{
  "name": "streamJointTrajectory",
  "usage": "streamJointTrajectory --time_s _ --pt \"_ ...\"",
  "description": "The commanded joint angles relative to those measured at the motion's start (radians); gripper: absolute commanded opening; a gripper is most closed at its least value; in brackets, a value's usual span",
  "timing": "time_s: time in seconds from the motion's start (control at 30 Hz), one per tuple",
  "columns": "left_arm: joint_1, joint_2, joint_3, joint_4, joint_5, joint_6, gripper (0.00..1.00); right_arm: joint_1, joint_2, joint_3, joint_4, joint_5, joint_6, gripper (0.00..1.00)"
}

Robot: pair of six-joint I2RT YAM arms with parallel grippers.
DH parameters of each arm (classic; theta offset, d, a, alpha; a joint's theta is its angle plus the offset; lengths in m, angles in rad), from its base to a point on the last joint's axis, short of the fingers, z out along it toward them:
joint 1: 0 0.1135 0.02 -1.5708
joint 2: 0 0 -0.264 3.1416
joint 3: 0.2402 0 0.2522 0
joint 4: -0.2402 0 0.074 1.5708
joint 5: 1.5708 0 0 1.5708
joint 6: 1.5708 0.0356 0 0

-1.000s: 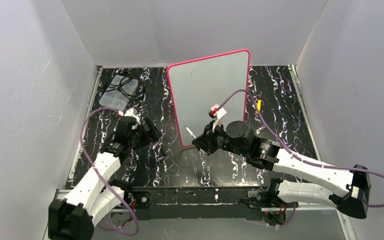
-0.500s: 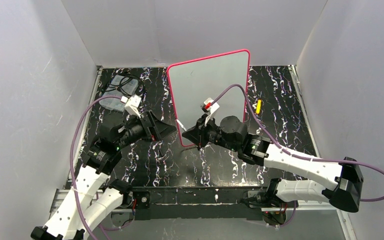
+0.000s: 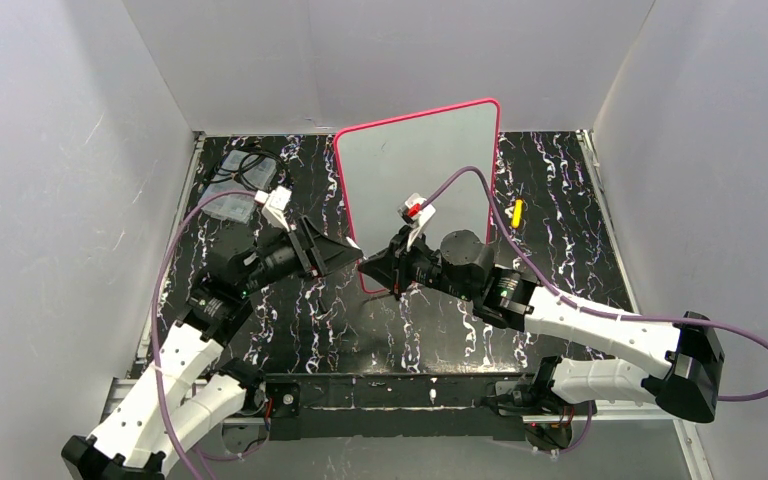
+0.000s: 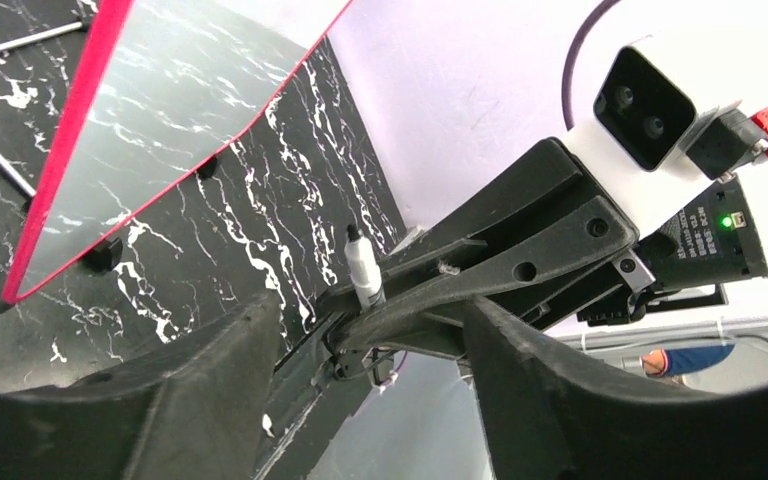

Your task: Write a sentence on the whiteboard

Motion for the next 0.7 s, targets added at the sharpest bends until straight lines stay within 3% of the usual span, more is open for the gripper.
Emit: streamJointTrajectory --time_s 0.0,0.23,0.3,0.43,0.57,0.6,0.63,0.67 --pt "-0.046 0.032 0.008 0.064 -0.001 -0.034 0.59 0.005 -0.008 0.043 0.066 -0.028 -0.020 0.01" --pt "-0.109 0.044 0.005 0.064 -0.121 -0.040 0.47 0.005 -0.013 0.045 0.066 -0.043 -0.030 0.01" --pt "-0.122 0.046 -0.001 0.098 -0.140 -0.052 0.34 0.005 -0.010 0.046 0.065 -0.046 -0.030 0.01" --pt "-0.137 0.067 0.010 0.101 -0.153 -0.058 0.24 0.006 -0.008 0.047 0.061 -0.046 -0.031 0.01" --pt "-0.146 0.083 0.013 0.101 -0.176 -0.093 0.01 0.007 -0.016 0.047 0.061 -0.046 -0.036 0.01" --pt "-0.148 0.079 0.013 0.099 -0.189 -0.110 0.00 0.008 -0.020 0.045 0.062 -0.042 -0.036 0.01" --pt "-0.148 0.074 0.012 0.096 -0.214 -0.127 0.00 0.008 -0.024 0.041 0.064 -0.035 -0.035 0.03" --pt "-0.148 0.063 0.011 0.096 -0.239 -0.147 0.00 0.008 -0.031 0.034 0.070 -0.026 -0.034 0.11"
